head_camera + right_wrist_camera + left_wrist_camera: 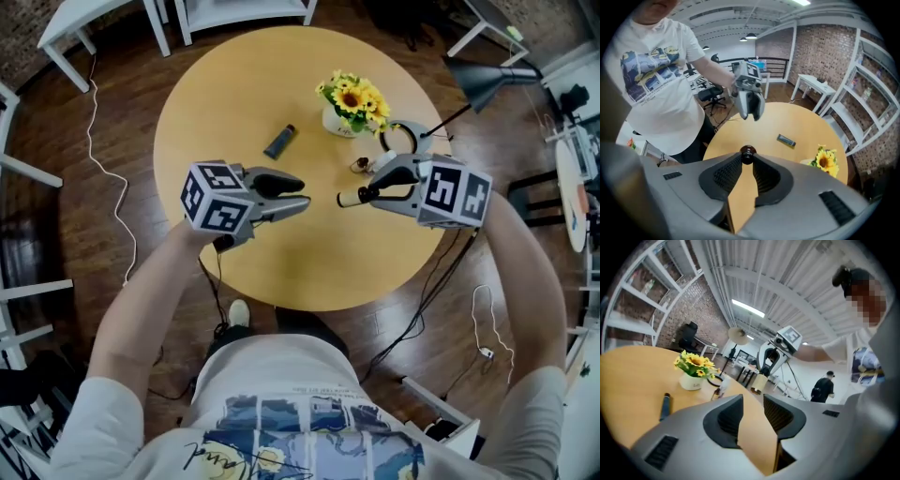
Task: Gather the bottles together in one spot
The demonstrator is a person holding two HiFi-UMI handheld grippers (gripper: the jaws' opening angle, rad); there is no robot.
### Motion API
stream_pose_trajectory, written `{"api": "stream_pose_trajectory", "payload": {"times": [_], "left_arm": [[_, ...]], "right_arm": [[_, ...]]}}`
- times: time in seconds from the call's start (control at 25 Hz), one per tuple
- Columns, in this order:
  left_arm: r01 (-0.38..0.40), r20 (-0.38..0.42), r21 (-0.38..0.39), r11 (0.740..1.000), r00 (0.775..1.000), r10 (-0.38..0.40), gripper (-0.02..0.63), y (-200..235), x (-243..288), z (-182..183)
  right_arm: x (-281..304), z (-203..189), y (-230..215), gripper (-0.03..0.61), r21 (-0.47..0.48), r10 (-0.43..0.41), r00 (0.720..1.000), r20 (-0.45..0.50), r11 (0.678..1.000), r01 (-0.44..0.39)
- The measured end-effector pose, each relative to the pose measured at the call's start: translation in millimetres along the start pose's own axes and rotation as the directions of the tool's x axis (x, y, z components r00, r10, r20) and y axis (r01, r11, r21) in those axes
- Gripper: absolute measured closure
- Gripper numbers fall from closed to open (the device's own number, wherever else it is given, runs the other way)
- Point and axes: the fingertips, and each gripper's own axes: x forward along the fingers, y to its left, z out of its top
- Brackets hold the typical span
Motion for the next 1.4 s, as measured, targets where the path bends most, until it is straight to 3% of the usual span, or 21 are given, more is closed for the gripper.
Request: {"api": "stream_pose_trajectory", "payload": {"times": [0.12, 0.28, 0.4, 0.68, 0.92, 1.16, 1.4], "left_arm": [[-0.175, -0.07, 0.116, 0.978, 0.98, 0.184, 0.472, 5, -11, -20], [-0.283, -0.092, 0.216, 0.934, 0.947, 0.308, 0.472, -6, -19, -42], [-0.294, -0.101, 0.205, 0.934, 0.943, 0.319, 0.472, -21, -22, -59], [-0.329, -0.128, 0.15, 0.932, 0.929, 0.348, 0.472, -40, -41, -96], [-0.358, -0.115, 0.125, 0.925, 0.921, 0.372, 0.472, -43, -57, -105], [-0.361, -0.121, 0.119, 0.925, 0.919, 0.374, 0.472, -44, -60, -114], [-0.357, -0.154, 0.121, 0.926, 0.915, 0.373, 0.472, -42, -60, -124]], "right_arm": [[10, -24, -32, 0.485, 0.125, -0.047, 0.997, -0.062, 0.991, 0.055], [32, -47, -70, 0.485, 0.281, -0.08, 0.989, -0.123, 0.953, 0.112], [51, -63, -91, 0.486, 0.37, -0.081, 0.983, -0.162, 0.919, 0.136], [94, -99, -115, 0.486, 0.476, -0.044, 0.954, -0.296, 0.86, 0.187], [119, -114, -132, 0.486, 0.599, -0.002, 0.93, -0.368, 0.764, 0.239], [137, -130, -142, 0.486, 0.659, 0.015, 0.911, -0.412, 0.695, 0.287], [149, -136, -144, 0.485, 0.665, 0.029, 0.899, -0.437, 0.683, 0.301]]}}
